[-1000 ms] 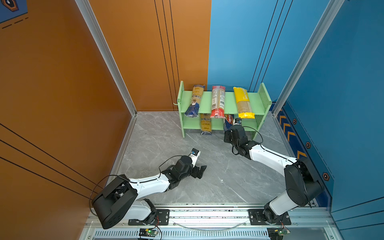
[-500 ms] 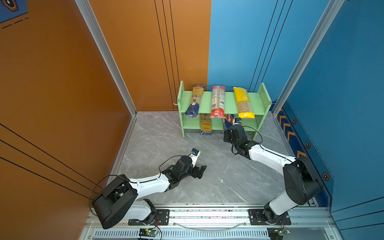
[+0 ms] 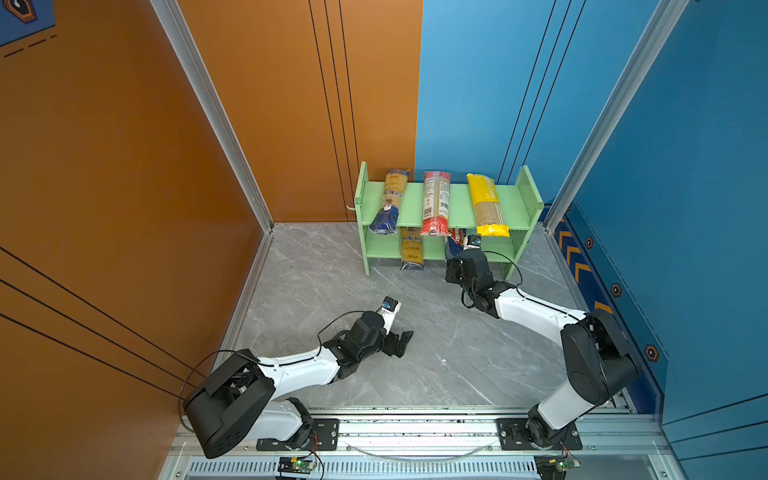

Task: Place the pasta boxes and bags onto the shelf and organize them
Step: 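Lower the Barilla box onto the lower shelf and hold it upright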

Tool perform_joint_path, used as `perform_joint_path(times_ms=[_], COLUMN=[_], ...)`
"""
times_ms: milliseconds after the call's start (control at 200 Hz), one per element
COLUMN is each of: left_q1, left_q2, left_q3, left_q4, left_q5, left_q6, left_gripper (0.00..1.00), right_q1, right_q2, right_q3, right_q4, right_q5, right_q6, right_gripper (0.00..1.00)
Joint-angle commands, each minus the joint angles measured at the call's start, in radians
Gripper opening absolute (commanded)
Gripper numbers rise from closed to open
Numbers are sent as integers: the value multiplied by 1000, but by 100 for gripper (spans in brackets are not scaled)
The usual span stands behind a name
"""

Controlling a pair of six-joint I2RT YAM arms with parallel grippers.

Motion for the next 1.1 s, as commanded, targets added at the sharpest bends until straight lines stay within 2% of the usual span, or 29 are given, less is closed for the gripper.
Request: perform_joint_path(times_ms=[0, 756, 841, 1096], left_q1=[-2, -7, -6, -8], left_q2=[-20, -32, -32, -32], left_q3=[-17, -24, -25, -27], left_q4=[7, 5, 5, 6], left_q5=[-26, -34, -36, -38], left_q6=[-14, -19, -19, -19], left_gripper=[98, 98, 98, 98], right_q1=[-10, -12, -13, -16], right_q2=[-25, -16, -13, 8], right_q3=[32, 14, 12, 8], right_q4=[198, 239, 238, 242], right_q5=[48, 66, 68, 72], right_q6=[-30, -45, -45, -33], right_gripper=[0, 0, 7, 16])
